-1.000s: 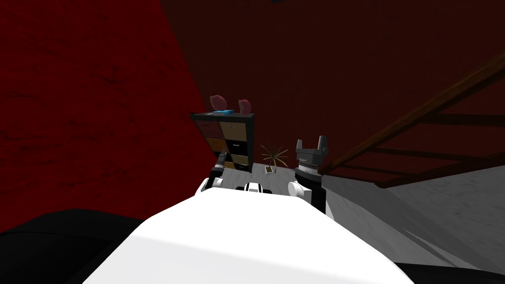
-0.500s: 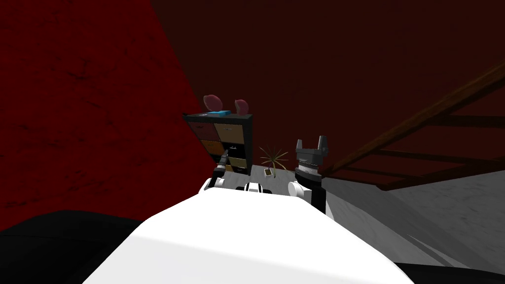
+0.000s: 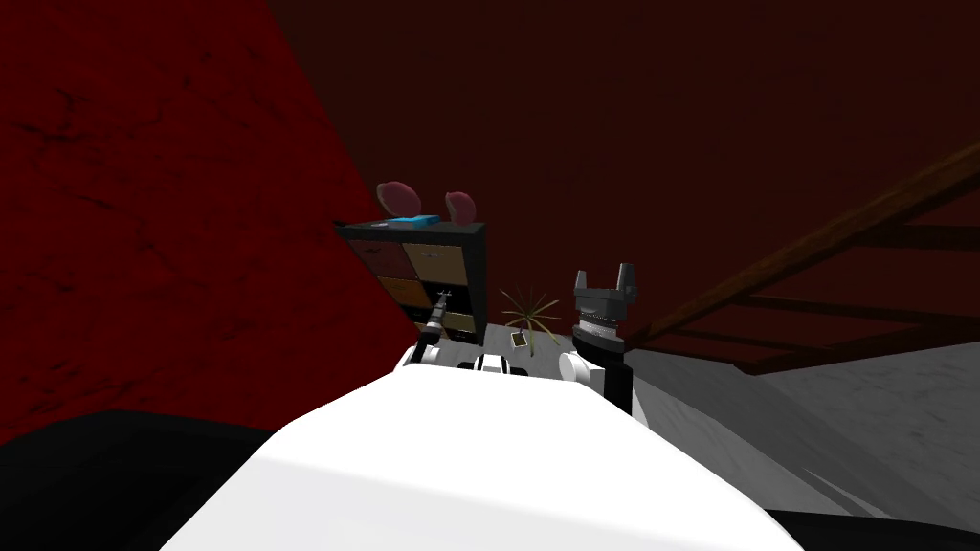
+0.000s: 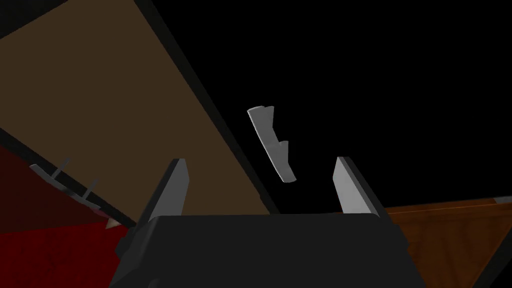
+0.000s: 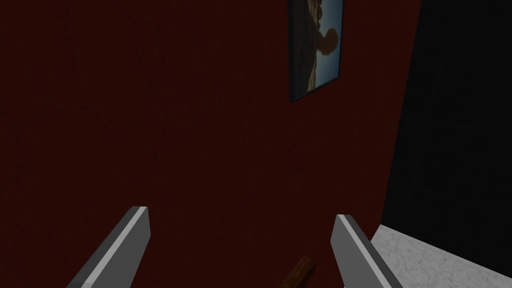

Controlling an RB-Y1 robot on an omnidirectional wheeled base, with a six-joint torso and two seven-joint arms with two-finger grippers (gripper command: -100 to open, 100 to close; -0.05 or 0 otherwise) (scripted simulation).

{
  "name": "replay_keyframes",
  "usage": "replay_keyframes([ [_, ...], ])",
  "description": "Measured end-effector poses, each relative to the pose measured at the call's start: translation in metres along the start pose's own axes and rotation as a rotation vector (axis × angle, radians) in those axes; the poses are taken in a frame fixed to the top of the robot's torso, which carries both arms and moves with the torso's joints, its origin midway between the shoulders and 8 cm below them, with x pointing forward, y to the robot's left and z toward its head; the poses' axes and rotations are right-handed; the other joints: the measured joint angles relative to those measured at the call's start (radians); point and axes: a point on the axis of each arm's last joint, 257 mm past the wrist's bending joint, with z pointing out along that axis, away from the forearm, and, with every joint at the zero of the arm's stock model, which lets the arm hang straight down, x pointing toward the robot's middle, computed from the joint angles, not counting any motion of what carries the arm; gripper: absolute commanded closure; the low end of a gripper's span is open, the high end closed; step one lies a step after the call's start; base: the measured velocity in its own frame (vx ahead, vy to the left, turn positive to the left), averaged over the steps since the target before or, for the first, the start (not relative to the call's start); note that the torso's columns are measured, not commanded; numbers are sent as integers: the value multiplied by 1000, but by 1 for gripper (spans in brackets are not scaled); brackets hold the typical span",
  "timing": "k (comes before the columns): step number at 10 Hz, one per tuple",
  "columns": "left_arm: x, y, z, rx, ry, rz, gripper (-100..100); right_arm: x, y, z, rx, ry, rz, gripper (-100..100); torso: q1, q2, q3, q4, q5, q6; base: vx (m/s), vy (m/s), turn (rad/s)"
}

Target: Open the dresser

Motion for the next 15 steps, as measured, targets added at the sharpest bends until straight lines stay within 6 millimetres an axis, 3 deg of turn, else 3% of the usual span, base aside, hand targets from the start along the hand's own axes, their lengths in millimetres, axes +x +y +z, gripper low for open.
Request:
replay_keyframes([
  [2, 8, 7, 0, -19, 2, -17, -100, 0, 0, 0, 0, 0, 0, 0, 2, 4, 2, 1, 0, 0, 61, -10, -11],
  [4, 4, 1, 8, -17, -1, -16, -100, 0, 0, 0, 0, 0, 0, 0, 1, 0, 0, 0, 0, 0, 68, -4, -12],
  [5, 4, 1, 8, -19, -1, -16, 100, 0, 0, 0, 0, 0, 0, 0, 1, 2, 1, 0, 0, 0, -59, -5, 26],
  [15, 7, -3, 0, -20, 19, -22, 100, 0, 0, 0, 0, 0, 0, 0, 3, 3, 2, 1, 0, -2, -153, 5, 13],
])
